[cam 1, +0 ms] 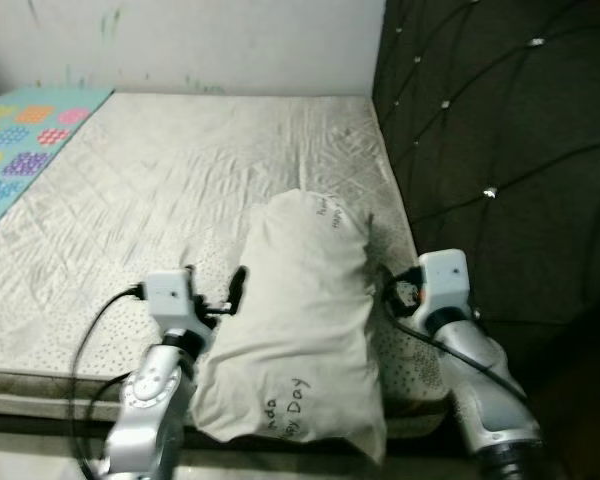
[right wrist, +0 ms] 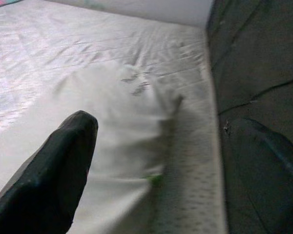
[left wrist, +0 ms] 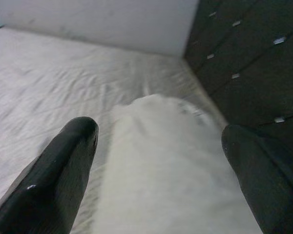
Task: Clean up the room
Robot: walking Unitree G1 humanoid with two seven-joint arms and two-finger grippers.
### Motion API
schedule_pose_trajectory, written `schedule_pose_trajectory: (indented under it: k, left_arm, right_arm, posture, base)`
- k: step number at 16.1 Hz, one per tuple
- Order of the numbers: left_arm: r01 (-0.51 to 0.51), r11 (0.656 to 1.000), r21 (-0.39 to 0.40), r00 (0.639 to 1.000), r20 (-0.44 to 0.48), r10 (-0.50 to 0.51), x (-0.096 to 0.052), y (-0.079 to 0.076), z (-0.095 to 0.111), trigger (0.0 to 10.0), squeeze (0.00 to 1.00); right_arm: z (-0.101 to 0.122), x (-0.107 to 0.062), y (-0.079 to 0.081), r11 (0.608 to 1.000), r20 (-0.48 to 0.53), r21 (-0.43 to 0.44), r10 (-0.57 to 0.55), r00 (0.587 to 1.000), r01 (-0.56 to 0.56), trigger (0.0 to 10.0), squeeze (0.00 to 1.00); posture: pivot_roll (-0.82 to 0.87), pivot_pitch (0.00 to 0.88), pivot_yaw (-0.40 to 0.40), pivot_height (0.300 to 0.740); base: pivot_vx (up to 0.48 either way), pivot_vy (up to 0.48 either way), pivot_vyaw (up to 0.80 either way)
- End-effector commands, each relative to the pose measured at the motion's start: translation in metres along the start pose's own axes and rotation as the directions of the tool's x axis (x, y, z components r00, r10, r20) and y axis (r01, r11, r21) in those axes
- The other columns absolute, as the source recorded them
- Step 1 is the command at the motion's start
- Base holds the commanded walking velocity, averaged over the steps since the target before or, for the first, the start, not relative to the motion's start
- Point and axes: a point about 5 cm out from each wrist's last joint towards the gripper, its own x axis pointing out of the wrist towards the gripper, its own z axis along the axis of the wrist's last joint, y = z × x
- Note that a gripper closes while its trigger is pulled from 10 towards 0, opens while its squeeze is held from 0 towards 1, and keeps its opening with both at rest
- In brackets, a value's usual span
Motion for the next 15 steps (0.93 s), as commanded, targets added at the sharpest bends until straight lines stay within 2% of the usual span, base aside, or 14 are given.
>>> schedule_pose_trajectory:
  k: [1, 4, 7, 13, 15]
  left_arm:
    - [-0.017, 1.000, 0.005, 1.000, -0.016, 0.017, -0.0006, 0.0019, -0.0019, 10.0, 0.00]
    - [-0.013, 1.000, -0.012, 1.000, -0.020, 0.013, -0.0008, 0.0019, -0.0029, 10.0, 0.00]
    - [-0.002, 0.999, -0.037, 1.000, -0.025, 0.001, 0.0003, 0.0012, -0.0034, 10.0, 0.00]
    - [-0.007, 0.999, -0.036, 1.000, -0.022, 0.006, 0.0008, 0.0019, -0.0026, 10.0, 0.00]
    - [-0.018, 1.000, -0.023, 1.000, -0.017, 0.017, 0.0005, 0.0029, -0.0019, 10.0, 0.00]
  right_arm:
    - [-0.0012, -0.0016, -0.0032, 1.000, -0.006, -0.003, -0.009, 1.000, 0.009, 10.0, 0.00]
    - [-0.0021, -0.0031, -0.0047, 1.000, -0.010, 0.003, -0.013, 1.000, 0.013, 10.0, 0.00]
    - [-0.0019, -0.0023, -0.0038, 1.000, -0.011, 0.006, -0.012, 1.000, 0.012, 10.0, 0.00]
    - [-0.0035, -0.0026, -0.0041, 1.000, -0.022, -0.004, -0.005, 1.000, 0.005, 10.0, 0.00]
    - [-0.0041, -0.0022, -0.0026, 1.000, -0.027, -0.003, 0.005, 1.000, -0.006, 10.0, 0.00]
  posture:
    - [-0.13, 0.054, 0.024, 0.740]
    - [-0.13, 0.055, 0.026, 0.740]
    - [-0.13, 0.056, 0.027, 0.740]
    - [-0.13, 0.062, 0.027, 0.740]
    - [-0.13, 0.062, 0.028, 0.740]
  base:
    - [0.000, 0.000, 0.00]
    - [0.000, 0.000, 0.00]
    - [0.000, 0.437, 0.00]
    - [0.000, 0.470, 0.00]
    - [0.000, 0.000, 0.00]
